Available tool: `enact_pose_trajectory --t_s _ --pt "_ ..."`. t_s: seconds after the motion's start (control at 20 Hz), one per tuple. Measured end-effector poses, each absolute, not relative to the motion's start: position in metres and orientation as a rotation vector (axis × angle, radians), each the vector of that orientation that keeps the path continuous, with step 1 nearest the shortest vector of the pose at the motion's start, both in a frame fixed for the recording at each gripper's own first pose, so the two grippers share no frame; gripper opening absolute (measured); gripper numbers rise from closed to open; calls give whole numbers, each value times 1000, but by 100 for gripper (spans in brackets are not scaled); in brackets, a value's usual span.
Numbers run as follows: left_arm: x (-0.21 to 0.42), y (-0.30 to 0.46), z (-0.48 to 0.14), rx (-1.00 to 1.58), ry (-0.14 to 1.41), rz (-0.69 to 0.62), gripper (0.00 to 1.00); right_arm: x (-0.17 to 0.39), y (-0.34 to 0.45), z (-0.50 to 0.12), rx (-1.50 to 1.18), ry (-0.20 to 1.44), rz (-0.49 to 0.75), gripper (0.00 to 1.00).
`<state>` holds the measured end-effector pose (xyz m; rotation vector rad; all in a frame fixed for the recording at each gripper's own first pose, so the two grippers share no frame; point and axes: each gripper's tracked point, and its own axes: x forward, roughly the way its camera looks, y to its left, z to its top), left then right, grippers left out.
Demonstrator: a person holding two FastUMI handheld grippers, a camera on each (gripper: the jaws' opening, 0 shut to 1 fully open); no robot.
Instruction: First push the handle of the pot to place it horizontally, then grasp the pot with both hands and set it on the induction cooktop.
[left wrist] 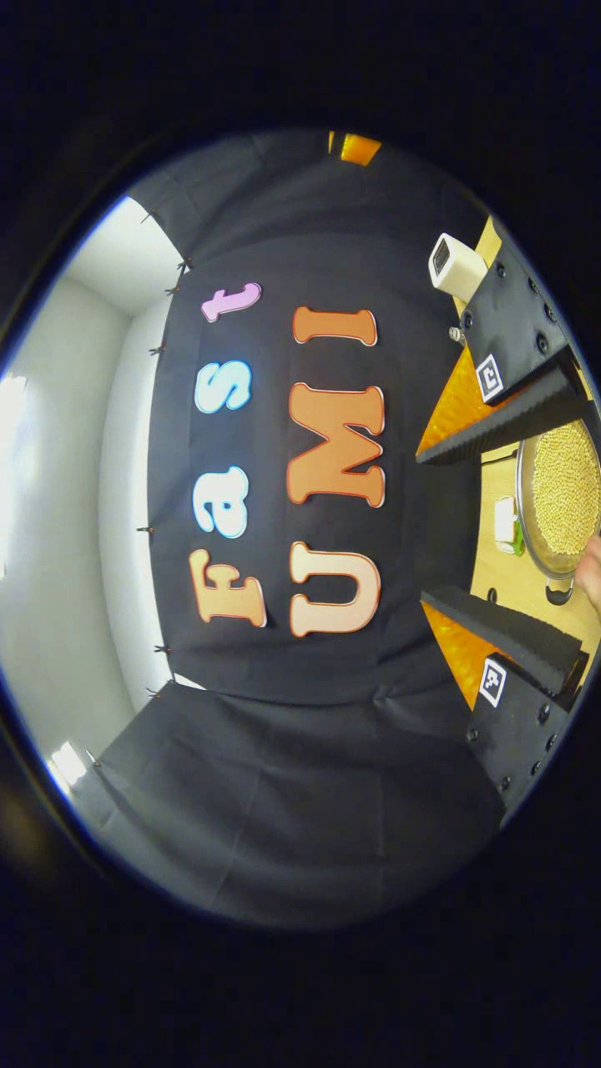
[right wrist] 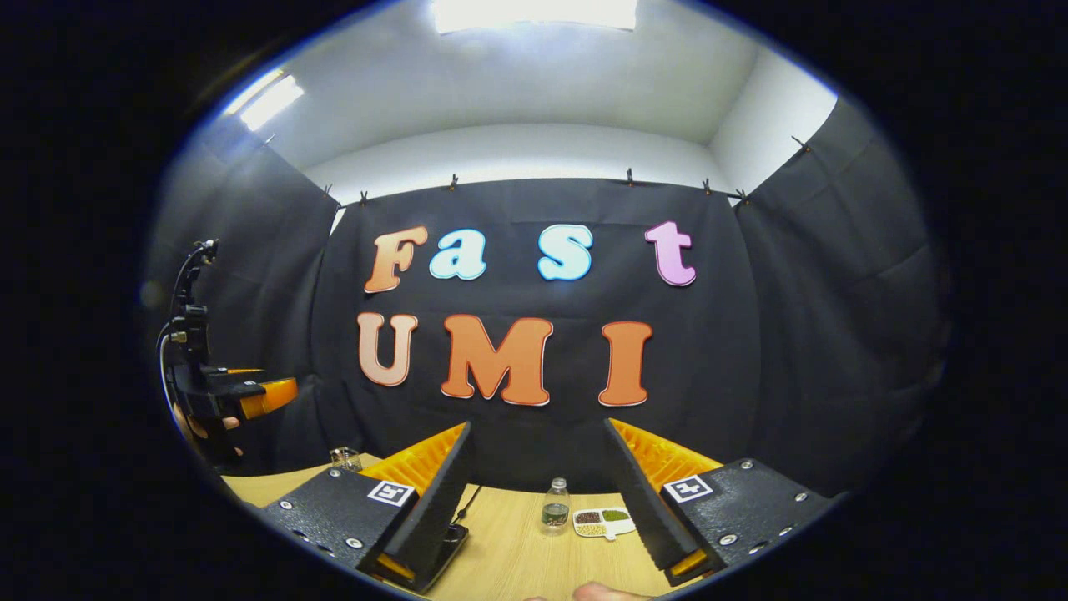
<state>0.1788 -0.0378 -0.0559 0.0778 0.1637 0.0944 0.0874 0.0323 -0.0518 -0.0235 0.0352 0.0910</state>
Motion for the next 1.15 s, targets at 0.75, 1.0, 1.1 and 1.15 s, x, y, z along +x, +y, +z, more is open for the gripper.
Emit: enact_pose_trajectory --t_s 0.75,1.0,1.1,1.15 --pt "144 -9 63 228 8 227 100 77 14 22 -41 -11 23 89" --pt "139 -27 76 238 -27 192 96 71 38 37 -17 -53 72 93" --pt "140 -36 78 234 -34 172 100 68 45 39 -26 -62 82 97" --pt "137 -40 81 235 -39 166 100 67 48 40 -34 -66 83 93"
